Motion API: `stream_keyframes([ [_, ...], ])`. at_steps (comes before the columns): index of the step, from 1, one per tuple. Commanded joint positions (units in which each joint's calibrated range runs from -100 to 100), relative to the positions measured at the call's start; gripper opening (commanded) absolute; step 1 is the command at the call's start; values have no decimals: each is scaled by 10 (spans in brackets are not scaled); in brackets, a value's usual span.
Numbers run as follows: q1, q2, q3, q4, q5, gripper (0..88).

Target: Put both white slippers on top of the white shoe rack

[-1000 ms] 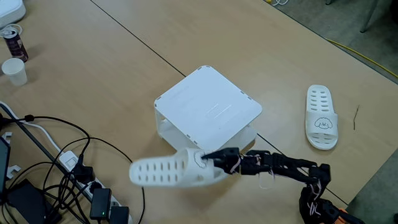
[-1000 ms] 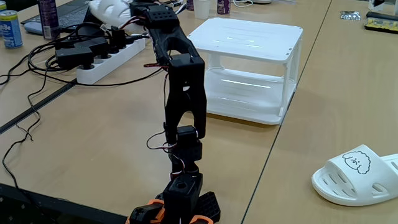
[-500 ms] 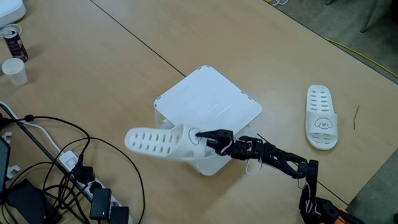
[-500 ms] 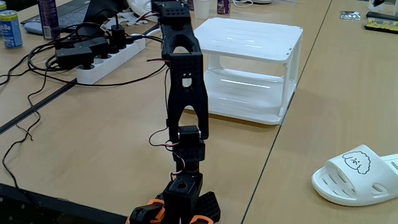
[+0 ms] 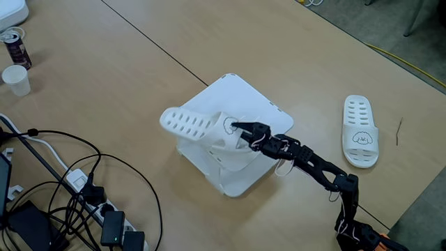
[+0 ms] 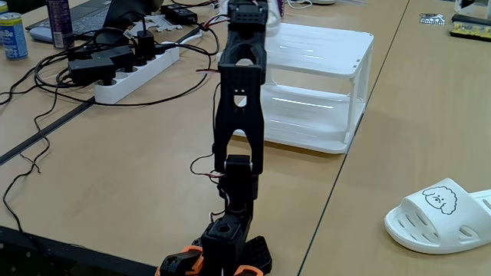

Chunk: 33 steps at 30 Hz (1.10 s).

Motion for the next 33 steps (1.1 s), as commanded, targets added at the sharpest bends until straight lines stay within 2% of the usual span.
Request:
stream_keyframes([
  [1, 17, -12, -54, 0, 4, 8],
  [9, 43, -18, -10, 0, 4, 8],
  [26, 44, -18, 34, 0, 4, 12],
  [31, 44, -18, 35, 0, 4, 96],
  [33, 44, -18, 35, 0, 4, 101],
])
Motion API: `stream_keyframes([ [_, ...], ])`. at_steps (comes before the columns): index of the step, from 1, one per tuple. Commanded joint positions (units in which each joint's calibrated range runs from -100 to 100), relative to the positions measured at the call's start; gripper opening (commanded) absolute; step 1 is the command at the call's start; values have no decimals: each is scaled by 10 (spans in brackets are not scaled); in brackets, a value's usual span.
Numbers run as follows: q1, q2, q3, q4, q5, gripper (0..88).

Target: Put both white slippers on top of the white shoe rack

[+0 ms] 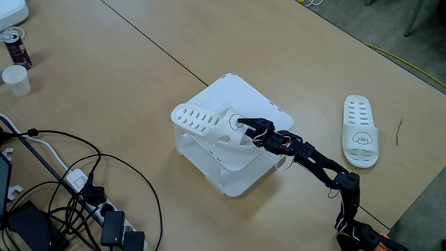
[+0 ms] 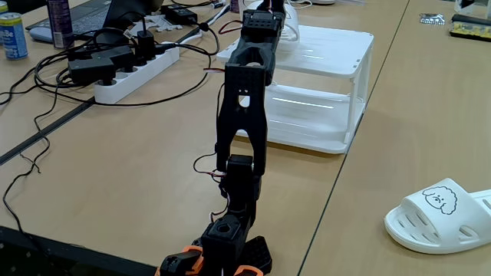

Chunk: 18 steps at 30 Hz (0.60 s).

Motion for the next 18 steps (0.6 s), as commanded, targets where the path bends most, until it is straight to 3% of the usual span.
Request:
stream_keyframes([
  [1, 5, -22, -14, 0, 4, 101],
  [18, -16, -61, 83, 0, 4, 106],
])
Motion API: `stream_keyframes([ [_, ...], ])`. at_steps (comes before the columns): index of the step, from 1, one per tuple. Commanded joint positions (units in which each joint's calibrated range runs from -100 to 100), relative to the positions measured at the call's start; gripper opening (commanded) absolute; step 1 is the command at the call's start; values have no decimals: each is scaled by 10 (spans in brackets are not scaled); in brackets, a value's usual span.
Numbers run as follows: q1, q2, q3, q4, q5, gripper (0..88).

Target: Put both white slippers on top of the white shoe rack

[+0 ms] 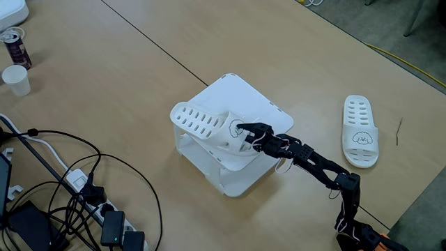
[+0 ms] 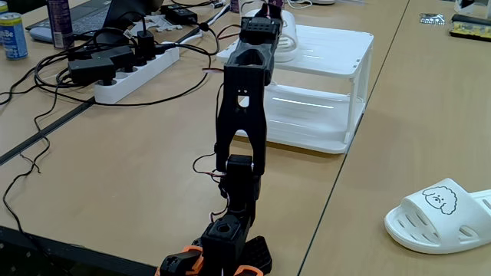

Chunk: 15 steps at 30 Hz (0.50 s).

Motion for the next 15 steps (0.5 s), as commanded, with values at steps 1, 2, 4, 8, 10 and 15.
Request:
stream_keyframes([
  [1, -9, -59, 35, 6, 4, 106],
  [2, -9, -64, 45, 6, 4, 107],
  [4, -9, -74, 57, 6, 4, 107],
  [8, -9, -86, 61, 6, 4, 107],
  [10, -9, -90, 61, 6, 4, 107],
  [15, -23, -94, 57, 6, 4, 107],
])
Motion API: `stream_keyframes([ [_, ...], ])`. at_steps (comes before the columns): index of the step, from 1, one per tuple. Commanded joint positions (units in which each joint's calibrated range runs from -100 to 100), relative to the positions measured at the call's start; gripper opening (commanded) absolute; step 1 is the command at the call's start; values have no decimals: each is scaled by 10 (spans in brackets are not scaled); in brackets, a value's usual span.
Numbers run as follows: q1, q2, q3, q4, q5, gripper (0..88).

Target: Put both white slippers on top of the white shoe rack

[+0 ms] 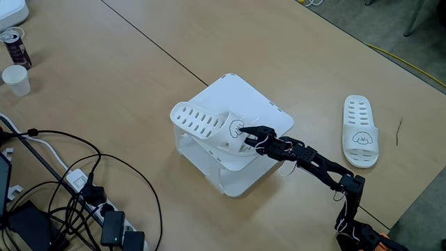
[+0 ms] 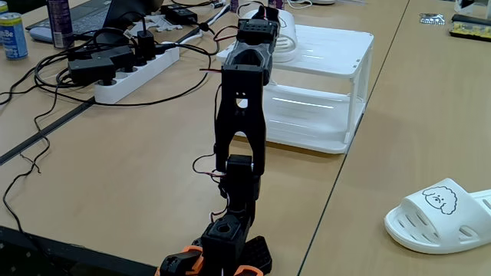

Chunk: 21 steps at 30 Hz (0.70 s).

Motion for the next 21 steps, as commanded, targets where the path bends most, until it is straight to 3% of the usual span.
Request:
stream_keyframes([
  [1, -19, -44, -10, 1, 4, 107],
  [21, -83, -38, -33, 0, 4, 107],
])
